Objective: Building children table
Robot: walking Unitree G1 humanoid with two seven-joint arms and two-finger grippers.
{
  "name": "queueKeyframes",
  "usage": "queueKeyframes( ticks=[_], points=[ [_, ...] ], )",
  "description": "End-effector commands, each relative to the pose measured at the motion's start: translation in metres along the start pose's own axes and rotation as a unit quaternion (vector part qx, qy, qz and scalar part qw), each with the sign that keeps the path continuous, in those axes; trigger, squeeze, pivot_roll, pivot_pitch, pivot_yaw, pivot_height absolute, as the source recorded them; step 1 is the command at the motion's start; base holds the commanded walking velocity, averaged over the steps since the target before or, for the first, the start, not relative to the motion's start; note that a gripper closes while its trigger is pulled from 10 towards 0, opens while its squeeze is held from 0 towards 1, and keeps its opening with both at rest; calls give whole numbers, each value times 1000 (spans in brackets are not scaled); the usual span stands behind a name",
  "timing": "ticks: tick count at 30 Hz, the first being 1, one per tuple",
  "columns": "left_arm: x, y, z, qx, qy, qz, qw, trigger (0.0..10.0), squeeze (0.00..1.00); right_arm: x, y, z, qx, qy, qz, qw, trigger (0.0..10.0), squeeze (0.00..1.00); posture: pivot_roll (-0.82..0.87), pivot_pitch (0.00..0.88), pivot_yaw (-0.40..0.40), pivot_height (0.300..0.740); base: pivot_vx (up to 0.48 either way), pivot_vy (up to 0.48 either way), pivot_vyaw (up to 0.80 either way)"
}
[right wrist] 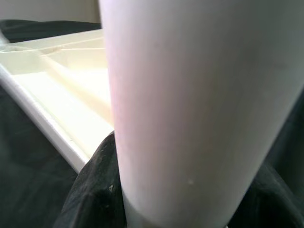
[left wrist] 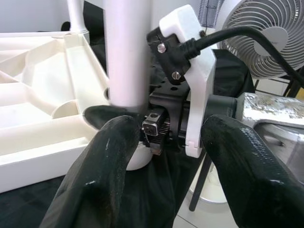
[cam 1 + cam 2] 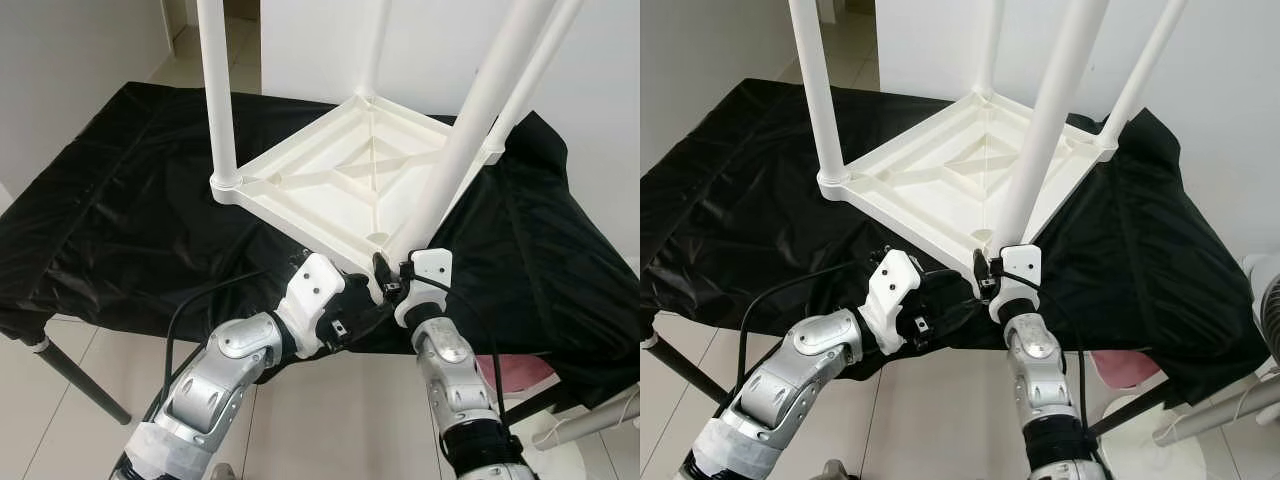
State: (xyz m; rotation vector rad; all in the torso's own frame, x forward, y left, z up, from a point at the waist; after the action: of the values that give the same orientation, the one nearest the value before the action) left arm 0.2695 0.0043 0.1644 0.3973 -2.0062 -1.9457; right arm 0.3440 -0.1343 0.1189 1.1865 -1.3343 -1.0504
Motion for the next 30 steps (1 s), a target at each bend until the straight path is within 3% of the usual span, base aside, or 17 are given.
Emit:
queueKeyframes(
  ticks=[1,3,13,14,17,18,26,27,30],
  points=[
    [0,-1,0,1,-6,1,1000,10000,0,25,-12,6,-28,-59,22,998,10000,0,-3,5,-74,740,0,0,0],
    [-1,0,0,5,2,3,1000,10000,0,27,-19,14,-57,-115,5,992,10000,0,4,3,-75,740,0,0,0],
    [-6,2,0,8,10,0,1000,10000,0,18,-14,16,-52,-91,1,995,10000,0,5,1,-74,740,0,0,0],
    [-8,2,2,8,14,-1,1000,10000,0,16,-9,15,-41,-90,8,995,10000,86,5,1,-74,740,0,0,0],
    [-9,2,2,8,15,-1,1000,10000,0,16,-7,15,-38,-91,13,995,10000,86,7,0,-76,740,0,0,0],
    [-8,2,2,8,15,-1,1000,10000,0,17,-6,15,-37,-91,13,995,10000,1000,8,0,-77,740,0,0,0],
    [-9,-1,7,7,25,10,1000,10000,0,28,-1,20,-24,-97,23,995,10000,976,13,0,-82,740,0,0,0],
    [-9,-2,8,6,26,14,1000,10000,0,29,-1,21,-23,-97,22,995,10000,0,13,0,-82,740,0,0,0],
    [-8,-8,15,-2,31,26,999,10000,0,32,-1,22,-19,-99,27,994,10000,0,13,0,-82,740,0,0,0]
  ],
)
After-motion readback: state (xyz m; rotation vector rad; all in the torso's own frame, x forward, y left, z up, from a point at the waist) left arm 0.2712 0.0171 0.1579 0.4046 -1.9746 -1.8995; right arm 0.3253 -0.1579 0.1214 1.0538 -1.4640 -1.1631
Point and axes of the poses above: a point about 5 cm out from each wrist's last joint towards the gripper, its own z axis pointing back from the gripper into the wrist, its own y axis along the axis of the wrist's last joint, x = y × z, the point moved 4 cm from there along -z, pointing out of the wrist towards the gripper, and after that the axes turned 8 degrees about z, right-handed, at the moved point
